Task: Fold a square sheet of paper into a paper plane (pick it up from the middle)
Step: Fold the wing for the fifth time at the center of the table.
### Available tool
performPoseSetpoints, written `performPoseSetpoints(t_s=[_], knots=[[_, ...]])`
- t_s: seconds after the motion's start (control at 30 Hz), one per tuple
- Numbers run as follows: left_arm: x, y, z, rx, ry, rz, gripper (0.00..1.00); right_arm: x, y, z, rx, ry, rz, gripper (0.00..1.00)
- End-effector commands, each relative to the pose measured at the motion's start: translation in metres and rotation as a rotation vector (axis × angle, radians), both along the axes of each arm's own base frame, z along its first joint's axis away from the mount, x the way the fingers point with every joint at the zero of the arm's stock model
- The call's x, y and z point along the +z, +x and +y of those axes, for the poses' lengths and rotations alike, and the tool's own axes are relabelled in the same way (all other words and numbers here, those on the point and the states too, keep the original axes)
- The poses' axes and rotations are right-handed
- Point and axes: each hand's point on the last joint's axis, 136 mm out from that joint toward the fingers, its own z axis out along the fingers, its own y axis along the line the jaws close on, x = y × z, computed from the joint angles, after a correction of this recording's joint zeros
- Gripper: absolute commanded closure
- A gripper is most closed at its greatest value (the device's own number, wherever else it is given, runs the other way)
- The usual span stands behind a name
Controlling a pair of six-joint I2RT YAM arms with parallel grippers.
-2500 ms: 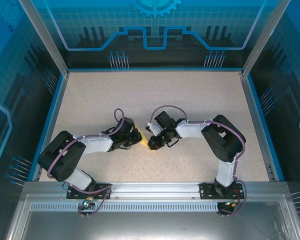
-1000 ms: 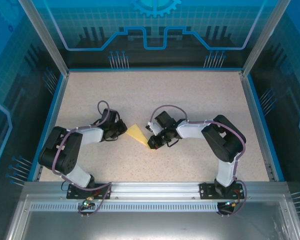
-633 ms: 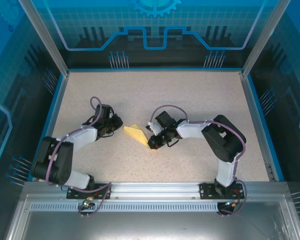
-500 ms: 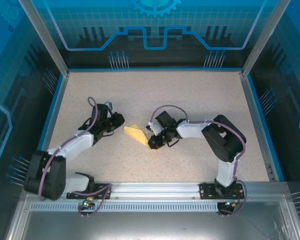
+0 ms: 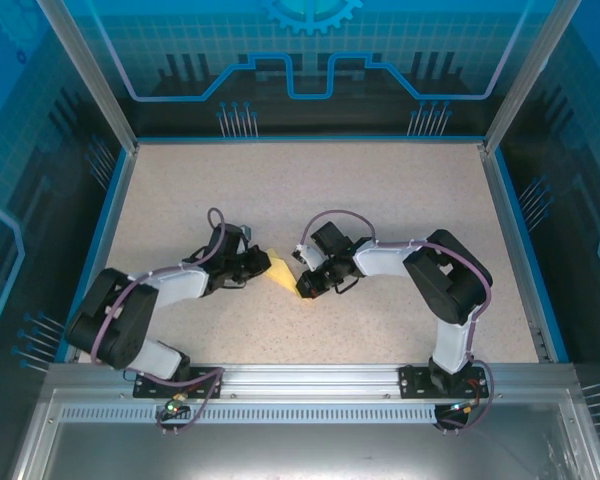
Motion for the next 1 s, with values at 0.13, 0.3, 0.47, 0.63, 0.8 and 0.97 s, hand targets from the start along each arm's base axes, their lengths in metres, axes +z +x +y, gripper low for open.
performPoseSetpoints(t_s=[0.13,0.3,0.47,0.63,0.8,0.97], knots=[[-0.020,0.008,0.003,0.038,0.034,0.017,0.93,-0.014,-0.025,-0.021,0.014,-0.078,0.098,1.00],[-0.025,0.006,0.009,0.048,0.070,0.030,0.94,0.016,-0.016,-0.005,0.038,-0.005,0.037,0.99],[-0.030,0.003,0.013,0.044,0.102,0.044,0.94,0.041,-0.004,0.023,0.071,0.045,-0.034,0.99],[-0.033,0.000,0.014,0.042,0.109,0.058,0.94,0.037,0.005,0.046,0.069,0.034,-0.066,0.99],[-0.036,-0.001,0.014,0.038,0.110,0.069,0.94,0.032,0.019,0.062,0.047,0.041,-0.073,0.99],[-0.036,-0.002,0.015,0.045,0.113,0.072,0.95,0.020,0.029,0.070,0.042,0.020,-0.068,0.99]])
